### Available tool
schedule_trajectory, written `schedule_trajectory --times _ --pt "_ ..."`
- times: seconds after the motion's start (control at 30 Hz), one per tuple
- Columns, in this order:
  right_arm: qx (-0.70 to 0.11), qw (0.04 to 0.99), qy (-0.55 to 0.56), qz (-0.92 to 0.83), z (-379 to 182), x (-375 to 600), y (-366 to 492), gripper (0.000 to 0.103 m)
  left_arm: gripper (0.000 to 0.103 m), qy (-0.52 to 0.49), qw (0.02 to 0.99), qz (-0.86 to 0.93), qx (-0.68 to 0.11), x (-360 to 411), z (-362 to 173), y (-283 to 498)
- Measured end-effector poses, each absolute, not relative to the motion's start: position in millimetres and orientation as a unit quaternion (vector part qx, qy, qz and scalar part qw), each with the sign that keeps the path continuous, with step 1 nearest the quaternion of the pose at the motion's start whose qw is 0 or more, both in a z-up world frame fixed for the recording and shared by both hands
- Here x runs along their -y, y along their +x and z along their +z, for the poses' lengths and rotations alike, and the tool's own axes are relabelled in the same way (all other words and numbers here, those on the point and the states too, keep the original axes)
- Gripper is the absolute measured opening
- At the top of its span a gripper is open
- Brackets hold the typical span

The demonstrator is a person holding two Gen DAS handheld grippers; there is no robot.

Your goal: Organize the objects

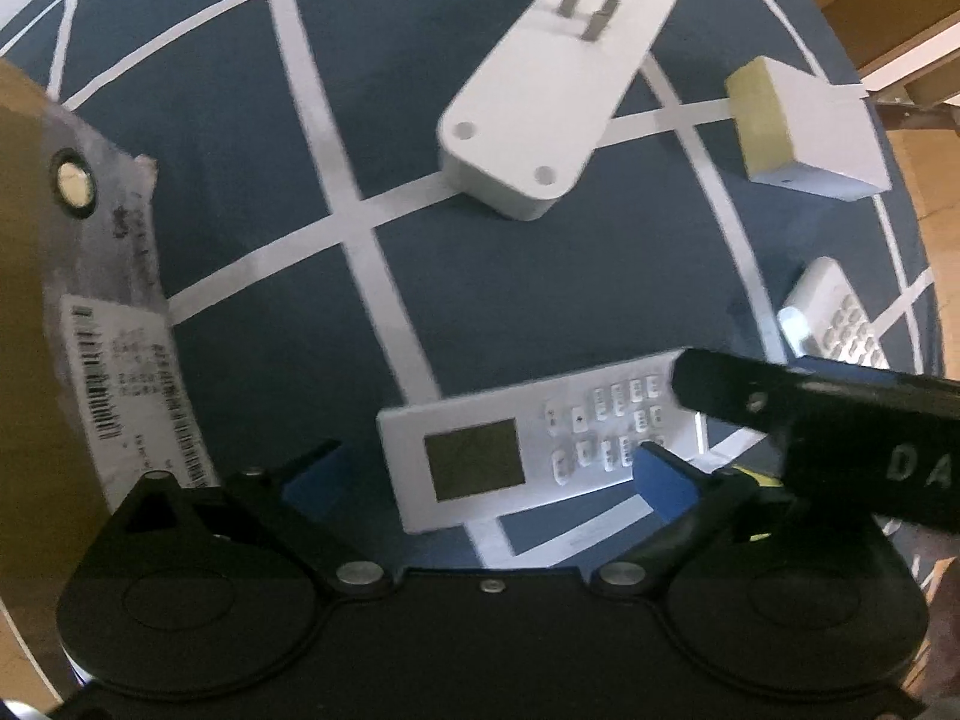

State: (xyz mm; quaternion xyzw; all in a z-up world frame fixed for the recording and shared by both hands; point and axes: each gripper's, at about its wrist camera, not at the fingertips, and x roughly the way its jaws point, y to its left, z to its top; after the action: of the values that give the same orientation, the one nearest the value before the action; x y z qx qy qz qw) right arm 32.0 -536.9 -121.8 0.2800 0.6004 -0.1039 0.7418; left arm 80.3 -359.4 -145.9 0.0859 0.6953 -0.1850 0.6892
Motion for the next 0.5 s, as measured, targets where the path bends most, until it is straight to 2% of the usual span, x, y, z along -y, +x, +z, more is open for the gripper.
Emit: schedule_trajectory --times 0.5 --pt "-0.628 0.737 0.248 -0.036 -124 512 52 0.078 0.098 0.037 0.703 -0.153 -0.694 343 -142 69"
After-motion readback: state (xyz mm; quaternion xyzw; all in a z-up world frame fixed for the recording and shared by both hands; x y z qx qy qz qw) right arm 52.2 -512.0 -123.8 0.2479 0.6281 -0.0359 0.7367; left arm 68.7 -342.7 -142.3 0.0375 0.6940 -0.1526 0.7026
